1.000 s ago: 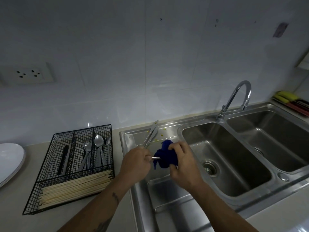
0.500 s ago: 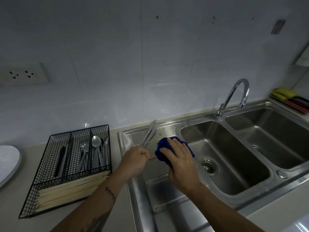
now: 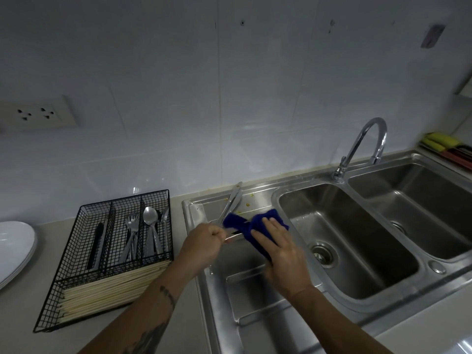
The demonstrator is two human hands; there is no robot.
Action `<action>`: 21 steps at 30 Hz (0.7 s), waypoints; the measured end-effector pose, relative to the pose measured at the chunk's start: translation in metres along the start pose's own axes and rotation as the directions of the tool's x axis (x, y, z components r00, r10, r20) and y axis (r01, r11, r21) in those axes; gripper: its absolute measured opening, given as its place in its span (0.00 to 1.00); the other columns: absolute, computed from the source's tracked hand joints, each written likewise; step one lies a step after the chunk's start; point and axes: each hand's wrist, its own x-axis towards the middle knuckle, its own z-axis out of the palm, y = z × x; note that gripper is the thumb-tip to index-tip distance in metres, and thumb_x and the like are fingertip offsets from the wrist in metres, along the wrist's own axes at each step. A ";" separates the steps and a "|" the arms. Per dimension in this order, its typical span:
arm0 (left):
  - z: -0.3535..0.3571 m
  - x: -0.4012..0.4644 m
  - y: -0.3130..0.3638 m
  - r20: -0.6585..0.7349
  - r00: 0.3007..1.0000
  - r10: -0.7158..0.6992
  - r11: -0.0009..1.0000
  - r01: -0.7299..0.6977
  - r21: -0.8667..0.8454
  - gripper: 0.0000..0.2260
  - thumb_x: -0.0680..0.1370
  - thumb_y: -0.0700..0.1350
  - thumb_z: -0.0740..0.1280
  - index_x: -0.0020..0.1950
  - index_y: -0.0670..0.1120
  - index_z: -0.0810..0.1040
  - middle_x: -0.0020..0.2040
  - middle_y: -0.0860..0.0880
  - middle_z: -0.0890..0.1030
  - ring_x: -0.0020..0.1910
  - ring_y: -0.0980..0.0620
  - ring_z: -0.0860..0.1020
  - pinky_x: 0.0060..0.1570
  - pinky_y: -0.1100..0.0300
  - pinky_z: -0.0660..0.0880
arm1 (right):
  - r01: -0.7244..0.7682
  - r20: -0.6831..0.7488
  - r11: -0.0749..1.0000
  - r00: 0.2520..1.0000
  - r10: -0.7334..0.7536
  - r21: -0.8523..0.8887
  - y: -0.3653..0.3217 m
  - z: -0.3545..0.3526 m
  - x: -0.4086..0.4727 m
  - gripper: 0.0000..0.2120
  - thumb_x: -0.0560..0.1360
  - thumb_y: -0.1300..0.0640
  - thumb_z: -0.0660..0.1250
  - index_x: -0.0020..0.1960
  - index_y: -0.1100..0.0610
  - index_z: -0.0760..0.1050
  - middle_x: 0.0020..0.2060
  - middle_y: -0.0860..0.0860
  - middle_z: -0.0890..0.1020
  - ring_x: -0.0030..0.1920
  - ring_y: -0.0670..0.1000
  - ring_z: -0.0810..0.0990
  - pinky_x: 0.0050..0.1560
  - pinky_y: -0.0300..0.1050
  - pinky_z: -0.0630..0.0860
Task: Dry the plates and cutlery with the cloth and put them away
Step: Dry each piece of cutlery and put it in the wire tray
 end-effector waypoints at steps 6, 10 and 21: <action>-0.002 0.002 0.003 0.003 0.999 0.053 0.999 -0.053 0.011 0.17 0.81 0.43 0.62 0.32 0.50 0.77 0.27 0.53 0.73 0.29 0.54 0.70 0.35 0.60 0.67 | 0.155 0.011 0.988 0.988 -0.155 -0.014 -0.030 0.001 0.003 0.35 0.60 0.67 0.76 0.66 0.55 0.76 0.69 0.57 0.73 0.71 0.59 0.70 0.70 0.59 0.68; -0.003 0.001 -0.007 -0.046 0.997 0.067 0.997 -0.065 0.038 0.14 0.81 0.43 0.63 0.36 0.49 0.81 0.27 0.54 0.73 0.28 0.55 0.70 0.32 0.61 0.64 | 0.013 0.010 1.000 1.000 -0.013 -0.001 -0.005 -0.002 0.012 0.36 0.58 0.70 0.75 0.65 0.54 0.77 0.67 0.55 0.75 0.68 0.59 0.72 0.68 0.60 0.70; 0.005 -0.004 -0.020 0.100 0.993 0.059 0.994 -0.049 -0.101 0.12 0.81 0.42 0.62 0.43 0.50 0.82 0.39 0.42 0.79 0.37 0.50 0.73 0.40 0.57 0.69 | -0.167 -0.015 0.949 0.984 0.178 0.269 -0.005 -0.011 0.027 0.31 0.62 0.73 0.70 0.63 0.55 0.77 0.68 0.51 0.72 0.70 0.54 0.69 0.71 0.50 0.67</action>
